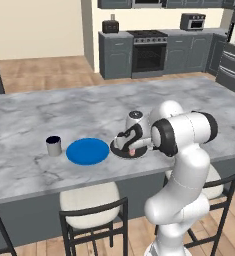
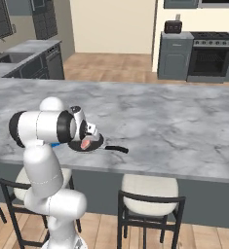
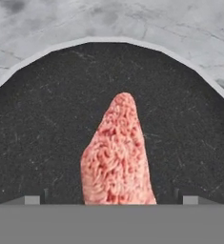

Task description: Pick up the pan with the steak in it and place it on the dining table. Then place the steak on the plate.

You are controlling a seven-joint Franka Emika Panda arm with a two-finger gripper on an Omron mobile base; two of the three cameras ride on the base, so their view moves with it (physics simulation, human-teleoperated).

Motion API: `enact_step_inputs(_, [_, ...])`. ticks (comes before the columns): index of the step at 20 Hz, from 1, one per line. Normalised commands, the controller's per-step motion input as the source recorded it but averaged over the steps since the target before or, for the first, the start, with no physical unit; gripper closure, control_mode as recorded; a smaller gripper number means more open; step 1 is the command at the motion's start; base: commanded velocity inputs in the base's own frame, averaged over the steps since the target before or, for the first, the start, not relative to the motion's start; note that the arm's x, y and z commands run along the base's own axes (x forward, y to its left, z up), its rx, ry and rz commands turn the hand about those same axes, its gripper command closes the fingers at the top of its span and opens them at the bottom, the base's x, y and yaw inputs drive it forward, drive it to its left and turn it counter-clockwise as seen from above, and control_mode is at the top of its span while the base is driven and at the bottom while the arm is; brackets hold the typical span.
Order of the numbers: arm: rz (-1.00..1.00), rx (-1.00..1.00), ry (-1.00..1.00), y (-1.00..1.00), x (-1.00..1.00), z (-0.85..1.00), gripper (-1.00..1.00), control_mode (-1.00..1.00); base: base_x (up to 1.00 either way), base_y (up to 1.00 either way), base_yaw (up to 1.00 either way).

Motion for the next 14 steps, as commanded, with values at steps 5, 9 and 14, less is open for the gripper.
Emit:
enact_step_inputs(5, [0.00, 0.00, 0.01, -0.06, 0.12, -0.10, -1.00, -1.00, 0.00, 0.00, 0.00])
enact_step_inputs(9, [0.00, 0.00, 0.00, -0.09, 0.02, -0.05, -1.00, -1.00, 0.00, 0.00, 0.00])
enact_step_inputs(14, [0.00, 0.00, 0.01, 0.00, 0.00, -0.13, -1.00, -1.00, 0.00, 0.00, 0.00])
